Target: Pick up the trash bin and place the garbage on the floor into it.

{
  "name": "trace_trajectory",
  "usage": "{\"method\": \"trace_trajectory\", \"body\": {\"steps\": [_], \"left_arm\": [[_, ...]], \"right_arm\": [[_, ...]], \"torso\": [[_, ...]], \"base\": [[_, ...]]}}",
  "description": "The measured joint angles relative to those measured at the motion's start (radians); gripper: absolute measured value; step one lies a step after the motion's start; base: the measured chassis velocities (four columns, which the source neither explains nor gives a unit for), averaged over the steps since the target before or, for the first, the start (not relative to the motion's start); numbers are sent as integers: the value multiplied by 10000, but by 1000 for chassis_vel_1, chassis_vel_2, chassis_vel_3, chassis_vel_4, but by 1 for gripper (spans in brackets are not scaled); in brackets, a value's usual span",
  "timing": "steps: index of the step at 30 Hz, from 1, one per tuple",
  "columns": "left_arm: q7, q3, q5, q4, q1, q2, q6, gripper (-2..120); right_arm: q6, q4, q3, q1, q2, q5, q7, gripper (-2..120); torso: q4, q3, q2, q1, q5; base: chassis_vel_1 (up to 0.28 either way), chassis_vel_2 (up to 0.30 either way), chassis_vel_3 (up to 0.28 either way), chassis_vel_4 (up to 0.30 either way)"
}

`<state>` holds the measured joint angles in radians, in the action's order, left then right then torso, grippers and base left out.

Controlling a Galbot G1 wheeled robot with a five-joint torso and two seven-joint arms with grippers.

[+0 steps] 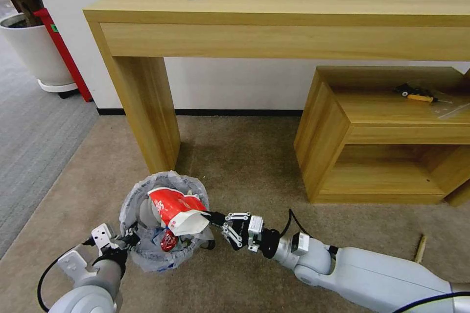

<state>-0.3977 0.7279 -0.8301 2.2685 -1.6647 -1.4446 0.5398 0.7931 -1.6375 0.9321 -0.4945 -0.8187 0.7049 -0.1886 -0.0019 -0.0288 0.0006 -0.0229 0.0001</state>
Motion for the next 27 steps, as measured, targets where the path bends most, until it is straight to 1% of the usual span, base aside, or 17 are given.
{"method": "trace_trajectory", "body": {"steps": [1,4,9,14,16,18,19,20,21,23,24,26,27], "left_arm": [[0,0,0,0,0,0,0,0],[13,-66,52,72,-72,-22,0,0],[67,-233,199,123,-130,-94,9,0],[169,-481,464,121,-202,-204,10,0],[192,-540,499,119,-221,-230,10,0],[230,-629,593,110,-270,-260,3,0],[240,-656,643,104,-295,-269,-14,0],[240,-656,643,104,-295,-269,-14,0],[248,-661,655,103,-309,-271,-20,0],[255,-628,651,103,-315,-240,-22,0],[255,-628,651,103,-315,-240,-22,0],[255,-601,637,77,-297,-203,-27,0],[255,-601,637,77,-297,-203,-27,0]], "right_arm": [[0,0,0,0,0,0,0,0],[51,577,60,2,-243,-38,-22,0],[-8,850,89,-36,-374,-115,23,0],[-238,1114,242,89,-711,-306,426,10],[-301,1127,279,140,-786,-383,593,10],[-377,1157,349,222,-911,-531,871,14],[-387,1172,368,248,-959,-589,924,20],[-387,1172,368,248,-959,-589,924,20],[-392,1160,374,254,-971,-610,940,23],[-408,1023,353,250,-939,-622,949,34],[-408,1023,353,250,-939,-622,949,34],[-408,945,270,199,-872,-688,936,43],[-408,945,270,199,-872,-688,936,43]], "torso": [[0,0,0,0,0],[0,0,0,0,2],[0,0,0,0,1],[0,0,0,-1,2],[0,0,0,0,1],[0,0,0,0,1],[0,0,0,0,2],[0,0,0,0,2],[1,0,0,0,1],[0,0,0,0,1],[0,0,0,0,1],[0,0,0,0,2],[0,0,0,0,2]], "base": [[0,0,0,0],[0,0,0,0],[0,0,0,0],[0,0,0,0],[0,0,0,0],[0,0,0,0],[0,0,0,0],[0,0,0,0],[0,0,0,0],[0,0,0,0],[0,0,0,0],[0,0,0,0],[0,0,0,0]]}}
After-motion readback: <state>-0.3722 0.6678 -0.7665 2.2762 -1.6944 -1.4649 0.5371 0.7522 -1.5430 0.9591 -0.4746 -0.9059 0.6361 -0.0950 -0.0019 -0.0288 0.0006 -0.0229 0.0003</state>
